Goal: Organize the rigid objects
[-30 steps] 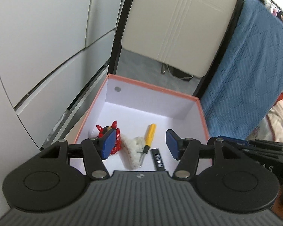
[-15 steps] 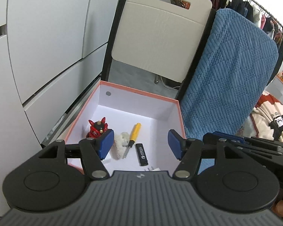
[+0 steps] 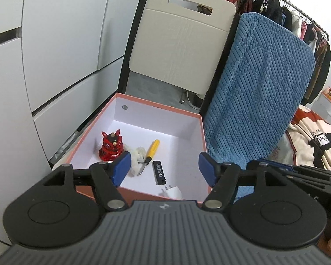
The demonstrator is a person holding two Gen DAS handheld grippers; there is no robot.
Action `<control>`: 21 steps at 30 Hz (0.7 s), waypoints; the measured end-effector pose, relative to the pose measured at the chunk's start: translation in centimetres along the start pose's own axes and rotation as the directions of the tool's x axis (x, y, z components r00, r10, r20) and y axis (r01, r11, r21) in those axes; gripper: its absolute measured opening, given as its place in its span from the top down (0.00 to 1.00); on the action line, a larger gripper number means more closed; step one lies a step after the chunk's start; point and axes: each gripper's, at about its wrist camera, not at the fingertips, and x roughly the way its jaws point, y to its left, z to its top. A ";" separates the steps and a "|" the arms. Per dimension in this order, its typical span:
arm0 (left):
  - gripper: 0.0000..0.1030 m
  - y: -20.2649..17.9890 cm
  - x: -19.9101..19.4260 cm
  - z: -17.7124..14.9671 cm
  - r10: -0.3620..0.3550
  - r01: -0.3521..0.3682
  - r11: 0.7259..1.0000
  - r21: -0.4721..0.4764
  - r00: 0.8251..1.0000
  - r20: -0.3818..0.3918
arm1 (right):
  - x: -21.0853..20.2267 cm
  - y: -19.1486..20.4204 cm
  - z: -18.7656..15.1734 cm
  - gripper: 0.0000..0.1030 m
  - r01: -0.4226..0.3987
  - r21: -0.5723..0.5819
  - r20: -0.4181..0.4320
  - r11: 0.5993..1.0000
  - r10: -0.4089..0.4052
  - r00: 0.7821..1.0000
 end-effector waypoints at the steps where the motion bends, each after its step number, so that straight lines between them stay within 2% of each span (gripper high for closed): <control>1: 0.27 -0.1 -0.1 -0.2 0.000 0.000 1.000 -0.003 1.000 -0.002 | -0.2 -0.2 -0.3 0.80 0.004 0.000 -0.003 1.000 -0.004 1.000; 3: 0.25 -0.1 -0.3 -0.8 0.000 -0.001 1.000 -0.009 1.000 -0.008 | -0.5 -0.6 -0.8 0.80 0.011 0.002 -0.011 1.000 -0.011 1.000; 9: 0.10 0.0 -0.3 -2.1 0.041 -0.042 0.999 -0.019 0.999 -0.026 | -1.1 -1.9 -2.5 0.80 0.045 0.002 -0.028 0.999 -0.044 0.999; 13: 0.05 0.0 -0.2 -2.7 0.068 -0.069 0.997 -0.025 0.997 -0.037 | -1.4 -2.7 -3.1 0.79 0.068 -0.002 -0.030 0.998 -0.068 0.997; 16: 0.04 -0.2 -0.2 -3.2 0.081 -0.082 0.996 -0.025 0.996 -0.042 | -1.3 -3.1 -3.3 0.75 0.081 -0.009 -0.037 0.997 -0.082 0.996; 18: 0.03 -0.1 -0.1 -3.5 0.088 -0.090 0.996 -0.030 0.995 -0.043 | -1.1 -3.3 -3.4 0.60 0.080 -0.012 -0.041 0.997 -0.080 0.996; 20: 0.02 -0.1 -0.1 -3.7 0.093 -0.095 0.995 -0.035 0.995 -0.046 | -1.1 -3.5 -3.4 0.30 0.077 -0.011 -0.040 0.997 -0.077 0.996; 21: 0.02 -0.1 -0.1 -3.7 0.092 -0.094 0.995 -0.035 0.995 -0.046 | -1.1 -3.6 -3.4 0.18 0.076 -0.011 -0.036 0.997 -0.076 0.996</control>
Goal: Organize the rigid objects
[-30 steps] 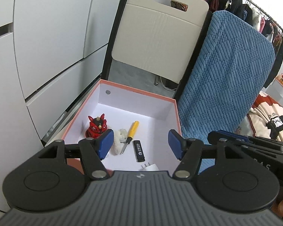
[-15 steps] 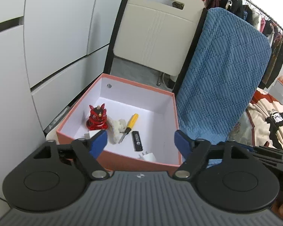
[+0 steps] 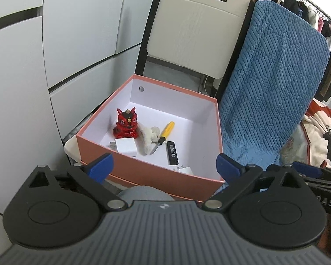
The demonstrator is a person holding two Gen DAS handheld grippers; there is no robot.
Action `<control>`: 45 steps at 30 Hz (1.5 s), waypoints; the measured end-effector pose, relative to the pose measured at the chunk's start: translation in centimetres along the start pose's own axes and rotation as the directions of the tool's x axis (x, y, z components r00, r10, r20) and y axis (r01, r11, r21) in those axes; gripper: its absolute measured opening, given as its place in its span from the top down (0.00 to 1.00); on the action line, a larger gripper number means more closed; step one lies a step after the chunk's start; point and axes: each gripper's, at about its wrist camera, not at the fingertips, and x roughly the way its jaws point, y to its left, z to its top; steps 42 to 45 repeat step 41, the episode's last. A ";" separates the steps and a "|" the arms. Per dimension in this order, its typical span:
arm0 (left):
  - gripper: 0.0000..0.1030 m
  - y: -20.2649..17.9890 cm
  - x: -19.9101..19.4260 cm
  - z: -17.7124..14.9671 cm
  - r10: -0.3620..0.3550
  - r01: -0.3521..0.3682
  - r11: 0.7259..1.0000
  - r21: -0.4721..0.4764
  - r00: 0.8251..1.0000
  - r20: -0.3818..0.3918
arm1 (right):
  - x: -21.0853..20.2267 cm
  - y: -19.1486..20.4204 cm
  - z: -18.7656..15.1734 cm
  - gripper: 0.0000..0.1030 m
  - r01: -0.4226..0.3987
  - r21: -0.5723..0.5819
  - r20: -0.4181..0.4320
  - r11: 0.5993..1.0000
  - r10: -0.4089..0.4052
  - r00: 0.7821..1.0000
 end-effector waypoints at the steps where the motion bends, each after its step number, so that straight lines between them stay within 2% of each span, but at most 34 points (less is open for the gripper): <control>1: 0.01 0.0 0.0 0.0 0.001 -0.001 1.000 0.002 1.000 0.000 | 0.0 0.0 0.0 0.16 0.002 0.000 0.007 1.000 -0.002 1.000; 3: 0.01 0.0 0.0 -0.1 0.002 -0.002 1.000 0.003 1.000 -0.004 | 0.1 -0.1 0.1 0.13 0.006 -0.004 0.006 1.000 -0.006 1.000; 45: 0.01 0.1 0.0 -0.4 -0.006 0.006 1.000 -0.024 1.000 0.006 | 0.0 -0.7 0.0 0.12 0.024 -0.012 -0.001 1.000 -0.024 1.000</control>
